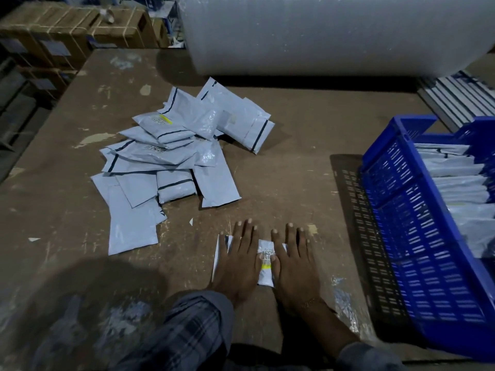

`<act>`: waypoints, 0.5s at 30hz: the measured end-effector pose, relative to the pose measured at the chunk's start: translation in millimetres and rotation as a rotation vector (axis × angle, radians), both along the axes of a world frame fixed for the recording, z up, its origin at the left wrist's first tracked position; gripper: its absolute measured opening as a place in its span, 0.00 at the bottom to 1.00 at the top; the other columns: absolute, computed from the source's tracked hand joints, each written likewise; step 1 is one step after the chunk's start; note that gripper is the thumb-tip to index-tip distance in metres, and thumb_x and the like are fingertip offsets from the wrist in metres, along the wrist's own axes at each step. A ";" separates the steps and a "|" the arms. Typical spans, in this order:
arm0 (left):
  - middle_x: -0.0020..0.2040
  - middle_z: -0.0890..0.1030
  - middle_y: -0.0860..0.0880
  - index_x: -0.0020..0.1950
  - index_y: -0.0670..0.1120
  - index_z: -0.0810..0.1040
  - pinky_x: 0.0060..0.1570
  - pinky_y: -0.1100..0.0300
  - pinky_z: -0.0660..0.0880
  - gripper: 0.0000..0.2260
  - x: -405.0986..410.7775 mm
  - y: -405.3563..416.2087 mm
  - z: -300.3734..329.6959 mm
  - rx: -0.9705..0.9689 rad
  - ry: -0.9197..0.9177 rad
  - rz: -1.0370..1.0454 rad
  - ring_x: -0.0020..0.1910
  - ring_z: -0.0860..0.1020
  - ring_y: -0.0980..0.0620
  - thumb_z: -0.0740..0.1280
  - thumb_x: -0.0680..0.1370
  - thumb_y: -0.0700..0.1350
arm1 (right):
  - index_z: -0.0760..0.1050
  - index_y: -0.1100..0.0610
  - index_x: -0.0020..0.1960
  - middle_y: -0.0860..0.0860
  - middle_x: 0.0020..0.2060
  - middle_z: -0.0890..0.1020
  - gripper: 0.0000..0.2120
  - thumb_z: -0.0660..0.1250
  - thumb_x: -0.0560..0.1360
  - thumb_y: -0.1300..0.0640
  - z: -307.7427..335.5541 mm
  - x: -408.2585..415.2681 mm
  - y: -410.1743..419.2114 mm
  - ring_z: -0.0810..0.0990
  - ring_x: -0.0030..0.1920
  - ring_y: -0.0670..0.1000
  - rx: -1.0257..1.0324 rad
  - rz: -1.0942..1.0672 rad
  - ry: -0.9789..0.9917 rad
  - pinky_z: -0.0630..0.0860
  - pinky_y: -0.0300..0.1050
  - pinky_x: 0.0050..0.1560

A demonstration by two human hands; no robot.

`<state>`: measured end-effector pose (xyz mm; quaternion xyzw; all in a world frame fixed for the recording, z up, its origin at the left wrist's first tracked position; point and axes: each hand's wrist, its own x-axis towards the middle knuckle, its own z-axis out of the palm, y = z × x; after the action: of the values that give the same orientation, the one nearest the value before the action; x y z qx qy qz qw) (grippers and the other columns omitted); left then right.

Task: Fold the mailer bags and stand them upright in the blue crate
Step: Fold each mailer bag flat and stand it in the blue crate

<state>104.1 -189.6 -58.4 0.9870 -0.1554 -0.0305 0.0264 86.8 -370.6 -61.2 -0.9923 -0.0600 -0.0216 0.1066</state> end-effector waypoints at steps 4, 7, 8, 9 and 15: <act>0.86 0.50 0.41 0.86 0.41 0.55 0.78 0.32 0.55 0.33 -0.8 9.5 -3.1 0.001 0.007 -0.121 0.85 0.52 0.40 0.52 0.86 0.59 | 0.54 0.51 0.84 0.58 0.84 0.50 0.30 0.56 0.84 0.49 2.4 12.4 -0.9 0.46 0.83 0.63 -0.013 -0.006 0.005 0.58 0.64 0.79; 0.87 0.45 0.44 0.87 0.44 0.48 0.80 0.37 0.56 0.31 5.5 19.2 -0.3 -0.023 0.026 -0.145 0.86 0.45 0.43 0.48 0.87 0.56 | 0.51 0.50 0.85 0.58 0.84 0.47 0.30 0.53 0.85 0.47 2.1 -2.9 2.6 0.43 0.83 0.62 -0.012 -0.030 0.028 0.55 0.63 0.80; 0.87 0.44 0.44 0.87 0.44 0.47 0.81 0.39 0.56 0.30 8.4 20.9 1.0 -0.047 0.025 -0.109 0.86 0.45 0.43 0.46 0.87 0.55 | 0.50 0.50 0.85 0.57 0.84 0.46 0.30 0.52 0.85 0.46 2.0 -8.3 2.6 0.42 0.83 0.62 -0.015 -0.021 0.034 0.54 0.62 0.80; 0.87 0.46 0.44 0.87 0.44 0.47 0.81 0.40 0.57 0.30 10.2 19.8 2.4 -0.063 0.020 -0.055 0.86 0.46 0.43 0.46 0.87 0.54 | 0.50 0.50 0.85 0.57 0.84 0.46 0.30 0.52 0.85 0.45 0.7 -11.0 1.3 0.43 0.83 0.61 -0.015 -0.008 0.035 0.54 0.61 0.80; 0.85 0.55 0.38 0.84 0.38 0.59 0.79 0.37 0.60 0.31 -11.3 -9.0 -0.8 -0.047 0.026 -0.028 0.83 0.58 0.39 0.49 0.86 0.56 | 0.55 0.52 0.84 0.60 0.83 0.52 0.28 0.50 0.85 0.47 4.5 8.7 -2.9 0.47 0.83 0.64 0.017 0.048 0.006 0.56 0.66 0.79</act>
<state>92.9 -198.6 -59.2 0.9834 -0.1693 -0.0402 0.0512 95.5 -373.5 -56.7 -0.9896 -0.0834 -0.0167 0.1156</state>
